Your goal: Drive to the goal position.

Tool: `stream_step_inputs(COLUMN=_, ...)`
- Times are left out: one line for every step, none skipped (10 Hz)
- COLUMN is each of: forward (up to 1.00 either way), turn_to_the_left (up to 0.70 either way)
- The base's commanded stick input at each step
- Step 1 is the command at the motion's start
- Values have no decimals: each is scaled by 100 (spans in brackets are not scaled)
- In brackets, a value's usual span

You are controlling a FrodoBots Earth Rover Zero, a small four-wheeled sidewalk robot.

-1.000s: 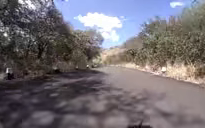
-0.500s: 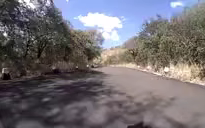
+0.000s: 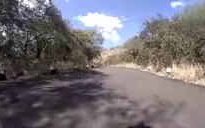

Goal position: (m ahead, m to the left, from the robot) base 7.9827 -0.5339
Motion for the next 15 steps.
stream_step_inputs(forward=50, turn_to_the_left=0)
stream_step_inputs(forward=50, turn_to_the_left=0)
stream_step_inputs(forward=50, turn_to_the_left=0)
stream_step_inputs(forward=50, turn_to_the_left=0)
stream_step_inputs(forward=50, turn_to_the_left=0)
stream_step_inputs(forward=50, turn_to_the_left=0)
stream_step_inputs(forward=50, turn_to_the_left=0)
stream_step_inputs(forward=50, turn_to_the_left=0)
stream_step_inputs(forward=50, turn_to_the_left=0)
stream_step_inputs(forward=50, turn_to_the_left=0)
stream_step_inputs(forward=50, turn_to_the_left=0)
stream_step_inputs(forward=50, turn_to_the_left=0)
stream_step_inputs(forward=50, turn_to_the_left=-50)
stream_step_inputs(forward=50, turn_to_the_left=-50)
stream_step_inputs(forward=50, turn_to_the_left=0)
